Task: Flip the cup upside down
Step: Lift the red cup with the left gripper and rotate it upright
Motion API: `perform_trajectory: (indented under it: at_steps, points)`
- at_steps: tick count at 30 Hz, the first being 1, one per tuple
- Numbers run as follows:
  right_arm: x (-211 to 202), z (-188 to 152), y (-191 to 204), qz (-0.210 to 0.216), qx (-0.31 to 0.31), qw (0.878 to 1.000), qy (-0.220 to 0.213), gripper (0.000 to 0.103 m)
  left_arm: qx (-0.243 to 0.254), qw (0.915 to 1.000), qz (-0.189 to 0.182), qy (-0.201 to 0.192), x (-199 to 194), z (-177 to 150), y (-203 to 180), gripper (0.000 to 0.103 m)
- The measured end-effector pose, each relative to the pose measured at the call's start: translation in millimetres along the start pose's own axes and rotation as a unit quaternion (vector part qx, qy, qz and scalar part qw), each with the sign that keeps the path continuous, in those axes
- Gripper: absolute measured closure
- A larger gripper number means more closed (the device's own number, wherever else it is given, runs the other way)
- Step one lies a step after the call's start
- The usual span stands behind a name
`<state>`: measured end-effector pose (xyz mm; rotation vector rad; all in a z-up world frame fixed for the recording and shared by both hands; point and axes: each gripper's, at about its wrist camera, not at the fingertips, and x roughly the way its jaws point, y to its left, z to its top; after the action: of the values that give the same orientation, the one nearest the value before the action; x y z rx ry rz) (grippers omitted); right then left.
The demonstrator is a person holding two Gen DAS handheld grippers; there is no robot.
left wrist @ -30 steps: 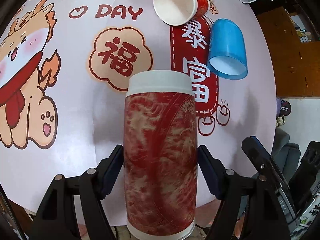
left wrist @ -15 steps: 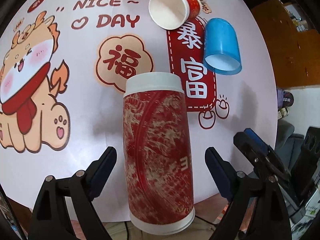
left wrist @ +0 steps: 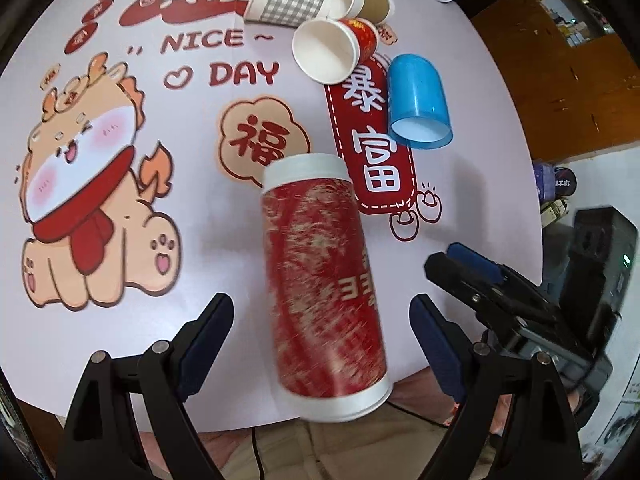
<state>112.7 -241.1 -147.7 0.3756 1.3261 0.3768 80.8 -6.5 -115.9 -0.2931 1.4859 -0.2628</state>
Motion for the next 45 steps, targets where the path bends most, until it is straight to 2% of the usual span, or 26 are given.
perform_trajectory:
  at_steps: [8, 12, 18, 24, 30, 32, 40, 43, 45]
  points:
    - [20, 0, 23, 0.051, -0.002, 0.998, 0.044, 0.027, 0.047, 0.9950, 0.050, -0.073, -36, -18, 16, 0.015]
    - [30, 2, 34, 0.063, -0.003, 0.996, 0.066, 0.026, 0.070, 0.9904, 0.051, -0.108, -38, -28, 28, 0.015]
    - [51, 5, 46, 0.067, -0.007, 0.992, 0.106, 0.025, 0.043, 0.9949, 0.037, -0.083, -23, -29, 56, 0.016]
    - [76, 12, 57, 0.055, -0.013, 0.988, 0.142, 0.025, 0.050, 0.9938, 0.057, -0.082, -16, -34, 66, 0.016]
    - [98, 19, 63, 0.047, -0.021, 0.983, 0.177, 0.026, 0.045, 0.9947, 0.054, -0.075, -11, -32, 76, 0.016]
    - [104, 21, 65, 0.051, -0.021, 0.981, 0.187, 0.028, 0.040, 0.9954, 0.052, -0.070, -8, -30, 79, 0.016]
    - [103, 20, 67, 0.048, -0.033, 0.979, 0.193, 0.030, 0.033, 0.9958, 0.050, -0.070, -8, -26, 86, 0.016]
    - [91, 21, 66, 0.051, -0.037, 0.984, 0.167, 0.031, 0.038, 0.9939, 0.060, -0.085, -14, -25, 83, 0.016]
    - [78, 23, 68, 0.048, -0.048, 0.990, 0.127, 0.031, 0.040, 0.9921, 0.066, -0.099, -18, -25, 81, 0.016]
